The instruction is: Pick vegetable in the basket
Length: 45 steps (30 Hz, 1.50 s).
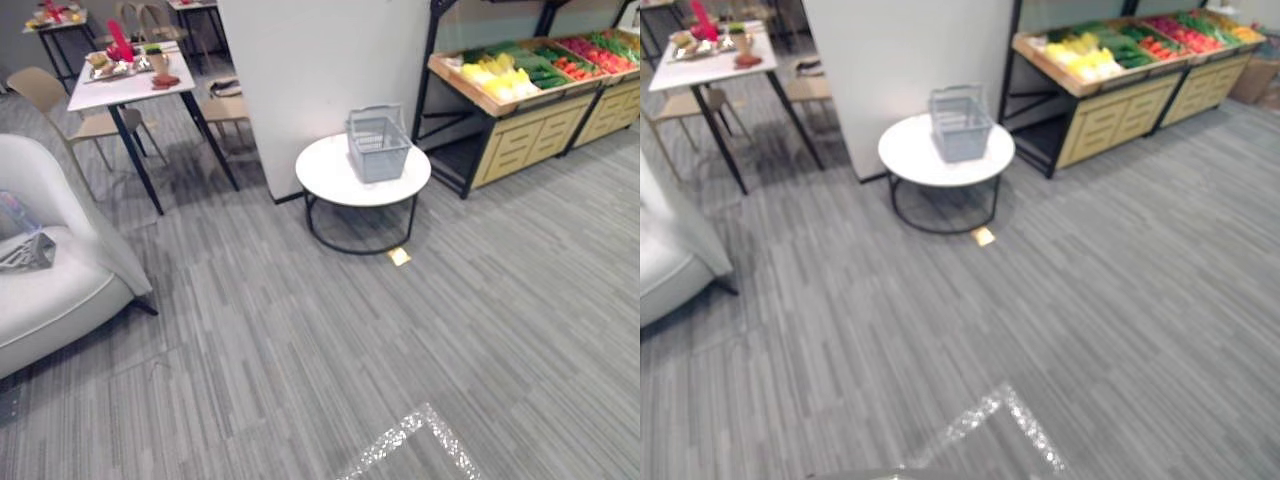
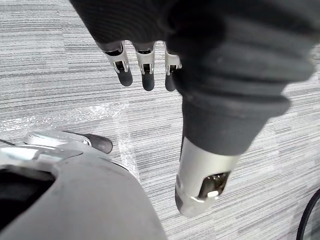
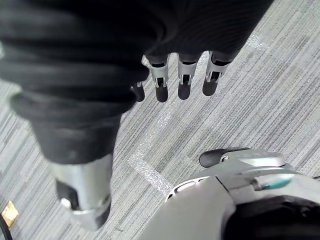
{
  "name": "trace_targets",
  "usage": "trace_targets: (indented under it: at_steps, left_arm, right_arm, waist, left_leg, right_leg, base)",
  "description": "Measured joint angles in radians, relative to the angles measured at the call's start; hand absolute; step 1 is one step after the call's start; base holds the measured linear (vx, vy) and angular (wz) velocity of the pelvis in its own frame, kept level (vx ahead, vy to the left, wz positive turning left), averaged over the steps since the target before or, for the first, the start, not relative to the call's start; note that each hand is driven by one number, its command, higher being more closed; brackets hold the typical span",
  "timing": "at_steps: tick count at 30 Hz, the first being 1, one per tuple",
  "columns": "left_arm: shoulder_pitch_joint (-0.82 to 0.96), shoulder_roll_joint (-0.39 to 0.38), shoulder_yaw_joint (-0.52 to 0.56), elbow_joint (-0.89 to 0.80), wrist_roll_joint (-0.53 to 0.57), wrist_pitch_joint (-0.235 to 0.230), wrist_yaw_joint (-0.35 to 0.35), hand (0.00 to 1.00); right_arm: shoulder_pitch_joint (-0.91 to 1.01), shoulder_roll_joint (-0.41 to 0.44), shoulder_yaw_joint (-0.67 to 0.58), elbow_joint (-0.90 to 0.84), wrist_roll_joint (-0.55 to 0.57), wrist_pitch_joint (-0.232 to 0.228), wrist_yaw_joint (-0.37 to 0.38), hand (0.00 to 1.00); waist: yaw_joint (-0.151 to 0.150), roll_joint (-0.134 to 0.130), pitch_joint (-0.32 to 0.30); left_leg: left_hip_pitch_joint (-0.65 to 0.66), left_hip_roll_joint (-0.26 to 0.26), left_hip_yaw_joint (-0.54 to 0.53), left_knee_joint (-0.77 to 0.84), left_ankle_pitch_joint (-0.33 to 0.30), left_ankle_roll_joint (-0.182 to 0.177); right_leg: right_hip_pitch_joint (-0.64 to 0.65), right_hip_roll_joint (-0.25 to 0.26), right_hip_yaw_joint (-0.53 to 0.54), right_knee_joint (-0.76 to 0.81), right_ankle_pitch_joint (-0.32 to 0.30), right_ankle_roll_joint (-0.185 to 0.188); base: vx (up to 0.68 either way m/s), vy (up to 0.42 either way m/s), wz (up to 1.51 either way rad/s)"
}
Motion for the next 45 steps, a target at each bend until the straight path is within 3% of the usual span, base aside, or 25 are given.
trace_targets:
  at_steps: [5,22,34,45]
  left_arm:
    - [-0.007,0.002,-0.003,0.000,0.000,-0.005,0.000,0.00]
    - [-0.012,0.001,-0.006,-0.002,0.034,-0.027,0.028,0.00]
    - [-0.019,-0.005,0.031,-0.001,0.080,-0.027,0.053,0.00]
    - [-0.046,-0.002,0.017,-0.002,0.078,-0.028,0.058,0.00]
  right_arm:
    - [-0.015,0.001,-0.003,0.000,-0.001,0.000,-0.004,0.00]
    - [-0.017,0.002,0.003,-0.001,-0.039,-0.026,-0.011,0.00]
    - [-0.015,0.005,0.009,0.000,0.048,-0.027,-0.006,0.00]
    - [-0.019,0.004,0.014,-0.009,0.049,-0.036,-0.006,0.00]
  waist:
    - [-0.002,0.002,0.030]
    - [-0.002,0.003,0.039]
    - [-0.002,-0.002,0.043]
    - [-0.004,0.002,0.068]
  left_leg:
    - [0.022,0.000,0.026,-0.003,0.000,0.000]
    - [0.037,0.013,0.070,-0.043,0.011,0.006]
    - [0.051,0.014,0.102,-0.052,0.009,0.003]
    - [0.043,0.017,0.102,-0.035,0.009,0.002]
  right_leg:
    - [0.028,0.002,0.005,-0.030,0.021,0.006]
    - [0.026,0.021,0.004,-0.068,0.039,-0.017]
    - [0.031,0.023,0.013,-0.076,0.041,-0.015]
    - [0.016,0.023,0.026,-0.057,0.041,-0.014]
  base:
    - [0.00,-0.012,-0.12]
    - [-0.01,-0.033,-0.07]
    - [0.03,-0.023,-0.05]
    - [-0.02,-0.022,-0.02]
